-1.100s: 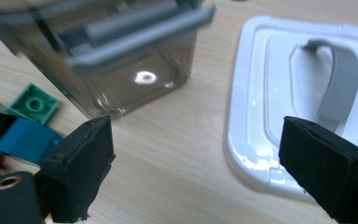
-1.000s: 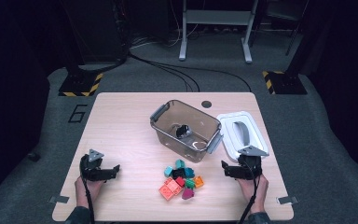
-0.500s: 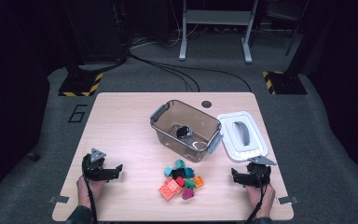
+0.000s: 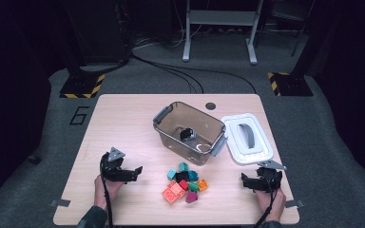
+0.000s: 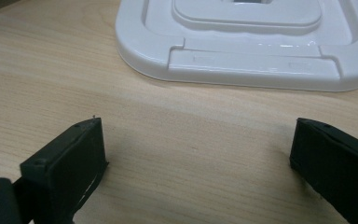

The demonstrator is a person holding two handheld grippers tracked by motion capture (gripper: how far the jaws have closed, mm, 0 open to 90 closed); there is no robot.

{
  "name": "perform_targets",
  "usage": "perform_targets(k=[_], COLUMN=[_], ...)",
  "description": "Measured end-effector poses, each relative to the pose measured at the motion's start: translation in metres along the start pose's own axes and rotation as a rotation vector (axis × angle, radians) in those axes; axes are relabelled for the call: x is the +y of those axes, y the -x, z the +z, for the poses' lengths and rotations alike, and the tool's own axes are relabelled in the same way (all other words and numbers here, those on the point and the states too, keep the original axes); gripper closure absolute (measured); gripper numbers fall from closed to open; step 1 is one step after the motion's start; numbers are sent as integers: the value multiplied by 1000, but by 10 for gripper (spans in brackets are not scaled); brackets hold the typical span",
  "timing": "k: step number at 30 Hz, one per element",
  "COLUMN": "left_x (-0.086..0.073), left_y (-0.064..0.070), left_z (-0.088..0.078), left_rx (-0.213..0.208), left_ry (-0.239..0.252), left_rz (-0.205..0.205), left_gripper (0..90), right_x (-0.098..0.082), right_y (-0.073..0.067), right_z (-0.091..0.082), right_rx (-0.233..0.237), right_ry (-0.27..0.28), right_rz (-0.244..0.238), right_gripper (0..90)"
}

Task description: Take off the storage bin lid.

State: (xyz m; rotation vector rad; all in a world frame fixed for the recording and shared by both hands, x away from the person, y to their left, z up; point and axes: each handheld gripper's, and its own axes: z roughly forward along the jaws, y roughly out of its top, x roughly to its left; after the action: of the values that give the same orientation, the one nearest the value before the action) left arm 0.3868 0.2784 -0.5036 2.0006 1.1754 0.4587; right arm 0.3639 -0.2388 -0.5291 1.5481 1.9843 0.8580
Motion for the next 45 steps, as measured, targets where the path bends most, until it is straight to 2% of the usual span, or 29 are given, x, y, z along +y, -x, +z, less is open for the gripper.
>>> perform_targets(k=[8,10,15,20,23,27,28,30,37,40,45], left_x=[7,9,17,25,29,33,33,33,31,31,31], left_y=[25,32,51,70,82,94,96,99,96,96,92], left_z=[9,12,22,32,36,41,41,42,45,45,45], left_rx=[-68,-86,-139,-178,-194,-219,-239,-234,-255,-254,-248], left_ry=[-6,3,-18,-47,-53,-61,-65,-76,-103,-110,-104], left_rz=[36,33,54,102,109,133,135,143,150,159,160], left_gripper=[4,5,4,0,14,192,222,333,566,651,668], right_x=[0,0,0,0,0,0,0,0,0,0,0], right_y=[0,0,0,0,0,0,0,0,0,0,0], right_z=[0,0,0,0,0,0,0,0,0,-1,-1], right_rx=[-4,-5,-4,-5,-6,-7,-7,-8,-9,-10,-11], right_ry=[1,1,1,1,1,1,1,2,4,5,6], right_rz=[3,2,2,3,6,6,7,7,7,8,9], right_gripper=[32,32,33,34,35,37,38,39,44,47,49])
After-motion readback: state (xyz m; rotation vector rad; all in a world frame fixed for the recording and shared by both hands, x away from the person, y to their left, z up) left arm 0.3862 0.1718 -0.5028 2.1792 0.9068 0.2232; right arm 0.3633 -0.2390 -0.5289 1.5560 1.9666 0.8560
